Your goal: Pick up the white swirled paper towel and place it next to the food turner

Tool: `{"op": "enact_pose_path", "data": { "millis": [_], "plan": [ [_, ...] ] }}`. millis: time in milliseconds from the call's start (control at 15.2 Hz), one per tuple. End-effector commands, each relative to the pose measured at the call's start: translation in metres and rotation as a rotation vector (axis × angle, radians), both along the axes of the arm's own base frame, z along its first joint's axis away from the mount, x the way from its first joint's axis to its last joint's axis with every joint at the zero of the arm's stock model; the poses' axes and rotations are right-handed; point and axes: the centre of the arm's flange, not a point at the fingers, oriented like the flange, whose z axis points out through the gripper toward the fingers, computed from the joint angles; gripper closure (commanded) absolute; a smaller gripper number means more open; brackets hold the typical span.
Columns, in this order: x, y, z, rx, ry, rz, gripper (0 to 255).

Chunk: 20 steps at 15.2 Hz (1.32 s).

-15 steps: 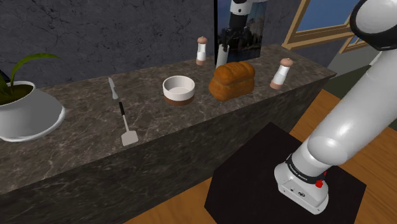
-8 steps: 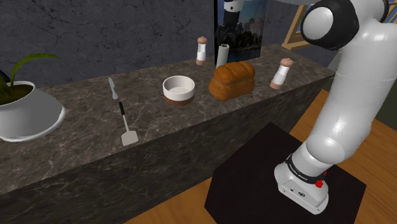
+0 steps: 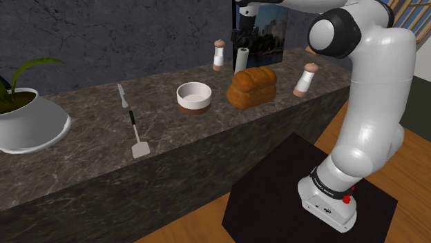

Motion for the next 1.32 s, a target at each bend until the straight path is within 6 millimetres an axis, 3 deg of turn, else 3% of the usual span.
{"op": "enact_pose_path", "data": {
  "millis": [0,132,594,660,1254],
  "plan": [
    [0.0015,-0.0009,-0.0108,0.000,-0.001,0.000,0],
    [0.0016,-0.0011,-0.0191,0.000,-0.001,0.000,0],
    [0.0017,-0.0012,-0.0191,0.000,-0.001,0.000,0],
    [0.0017,-0.0012,-0.0191,0.000,-0.001,0.000,255],
    [0.0017,-0.0012,-0.0191,0.000,-0.001,0.000,255]
  ]
}}
